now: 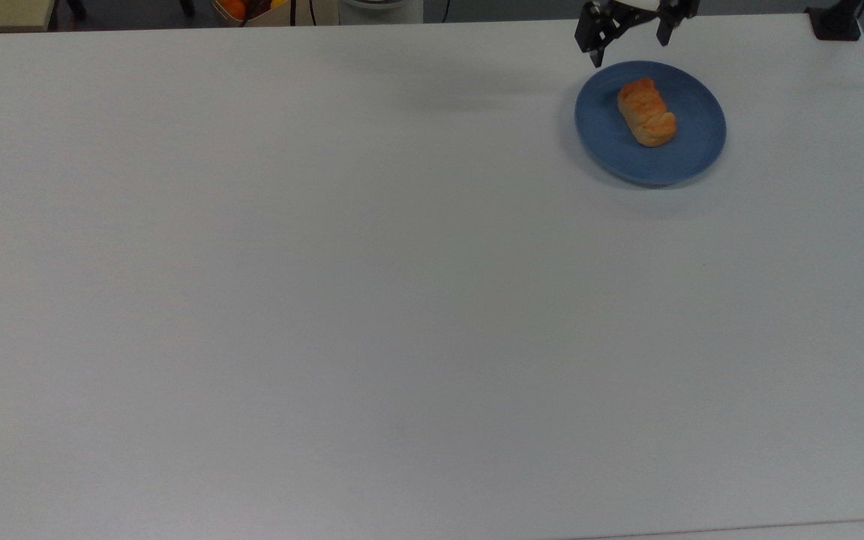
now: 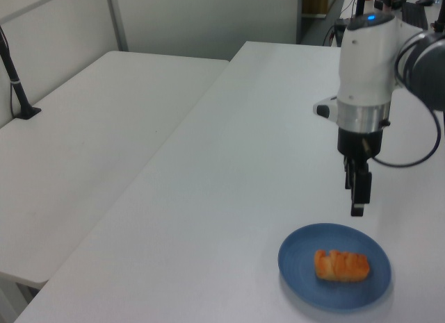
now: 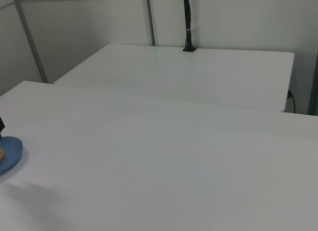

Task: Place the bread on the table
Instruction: 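Lower the open gripper over the orange bread roll on the plate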

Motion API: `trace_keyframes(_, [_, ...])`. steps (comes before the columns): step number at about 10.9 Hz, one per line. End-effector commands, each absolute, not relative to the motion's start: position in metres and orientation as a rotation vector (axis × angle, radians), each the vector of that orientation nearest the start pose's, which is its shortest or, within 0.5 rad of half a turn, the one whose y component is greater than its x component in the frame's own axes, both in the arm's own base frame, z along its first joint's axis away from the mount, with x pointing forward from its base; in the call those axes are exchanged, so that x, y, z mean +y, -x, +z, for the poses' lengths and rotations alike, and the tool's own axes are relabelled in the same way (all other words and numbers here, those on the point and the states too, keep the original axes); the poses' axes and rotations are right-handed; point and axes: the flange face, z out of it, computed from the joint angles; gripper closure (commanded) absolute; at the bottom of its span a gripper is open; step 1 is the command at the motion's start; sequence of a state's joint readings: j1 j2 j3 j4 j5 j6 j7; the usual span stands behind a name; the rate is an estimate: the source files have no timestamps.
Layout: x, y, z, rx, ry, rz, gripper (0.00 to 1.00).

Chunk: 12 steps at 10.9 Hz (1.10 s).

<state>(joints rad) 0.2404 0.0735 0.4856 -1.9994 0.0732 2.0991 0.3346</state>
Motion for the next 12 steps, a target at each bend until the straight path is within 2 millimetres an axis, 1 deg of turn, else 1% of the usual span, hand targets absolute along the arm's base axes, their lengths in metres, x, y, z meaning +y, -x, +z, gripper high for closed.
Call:
trace_keyframes(1, [0.402,-0.429,0.395,-0.456,3.018,-0.012,0.0])
trace_keyframes(4, [0.422,-0.425,0.37,-0.416,3.059,-0.091,0.0])
trace_keyframes(9, [0.425,-0.424,0.345,-0.502,3.101,-0.091,0.0])
trace_keyframes(10, [0.43,-0.419,0.341,-0.531,3.102,-0.089,0.03])
trace_keyframes(11, [0.431,-0.419,0.341,-0.536,3.101,-0.087,0.14])
trace_keyframes(12, [0.431,-0.419,0.34,-0.536,3.102,-0.085,0.35])
